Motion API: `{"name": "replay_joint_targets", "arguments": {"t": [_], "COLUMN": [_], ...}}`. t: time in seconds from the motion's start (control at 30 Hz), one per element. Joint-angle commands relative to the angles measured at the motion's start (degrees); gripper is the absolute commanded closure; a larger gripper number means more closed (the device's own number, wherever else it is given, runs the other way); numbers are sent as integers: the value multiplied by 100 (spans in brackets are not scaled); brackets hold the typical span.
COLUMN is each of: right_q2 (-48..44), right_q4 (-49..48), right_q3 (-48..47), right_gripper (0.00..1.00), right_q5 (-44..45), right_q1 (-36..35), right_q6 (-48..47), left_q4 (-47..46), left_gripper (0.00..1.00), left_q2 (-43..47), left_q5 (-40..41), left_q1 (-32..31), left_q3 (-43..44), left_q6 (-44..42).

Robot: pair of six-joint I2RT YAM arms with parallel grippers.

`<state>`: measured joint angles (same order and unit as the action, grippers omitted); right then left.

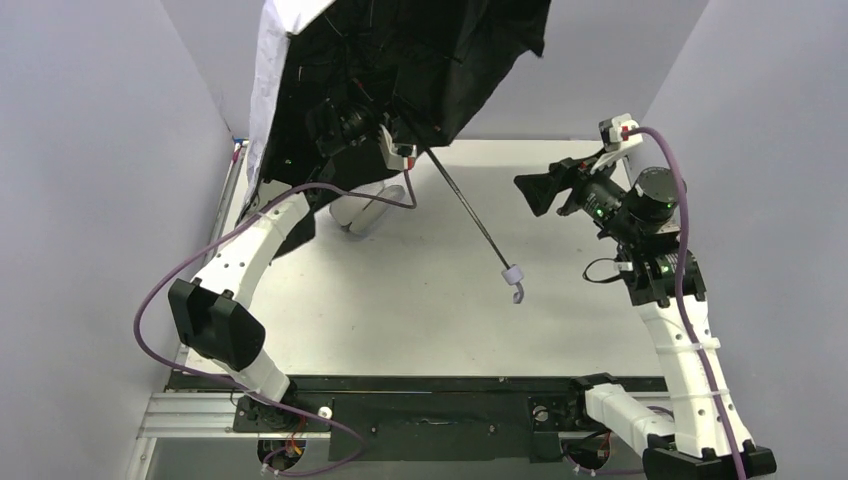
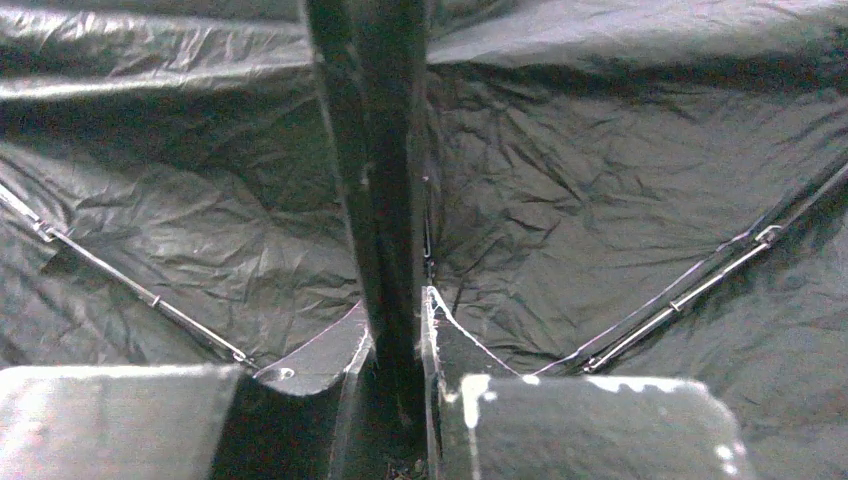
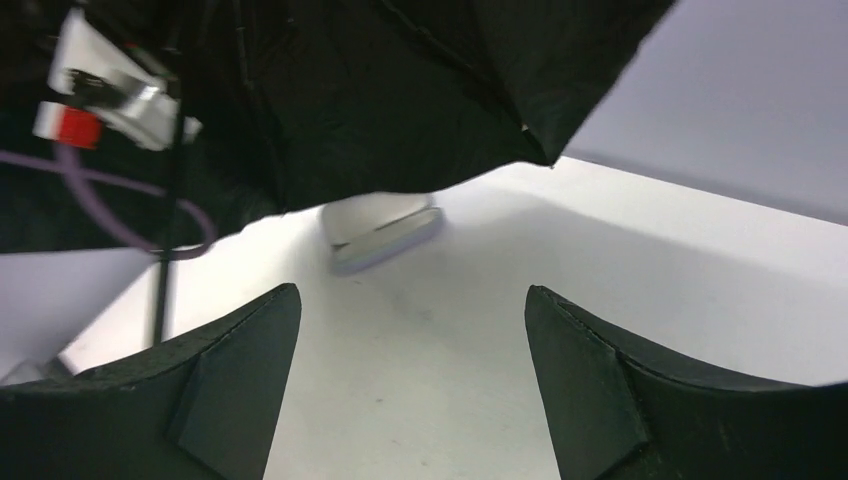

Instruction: Open the umbrella

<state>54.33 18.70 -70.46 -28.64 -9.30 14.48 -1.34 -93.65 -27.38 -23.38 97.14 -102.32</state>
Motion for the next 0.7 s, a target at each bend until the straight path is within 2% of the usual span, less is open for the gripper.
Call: {"name": "replay_joint_targets", "arguments": {"t": [0.0, 0.23, 0.43, 0.57, 0.67], "right_q2": [390, 956, 1724, 2269, 2590], "right_q4": [-16, 1135, 2146, 3497, 4731], "right_q3": [-361, -959, -1462, -1963, -2204], "right_gripper": [23, 22, 24, 38, 55], "right_q5": [-1313, -1621, -2133, -2567, -2850], "right_q1": [-120, -1270, -1586, -1676, -1777], "right_q6": [728, -282, -917, -1871, -2439], "left_q4": [-144, -220, -495, -661, -791], "left_gripper": [100, 100, 100, 100, 100], "left_q2": [335, 312, 342, 414, 483], "left_q5": [-203, -372, -398, -315, -256], "left_q1": [154, 192, 184, 180, 180], "left_q3": [260, 92, -200, -348, -489], "left_q6": [-803, -909, -1133, -1157, -1182]}}
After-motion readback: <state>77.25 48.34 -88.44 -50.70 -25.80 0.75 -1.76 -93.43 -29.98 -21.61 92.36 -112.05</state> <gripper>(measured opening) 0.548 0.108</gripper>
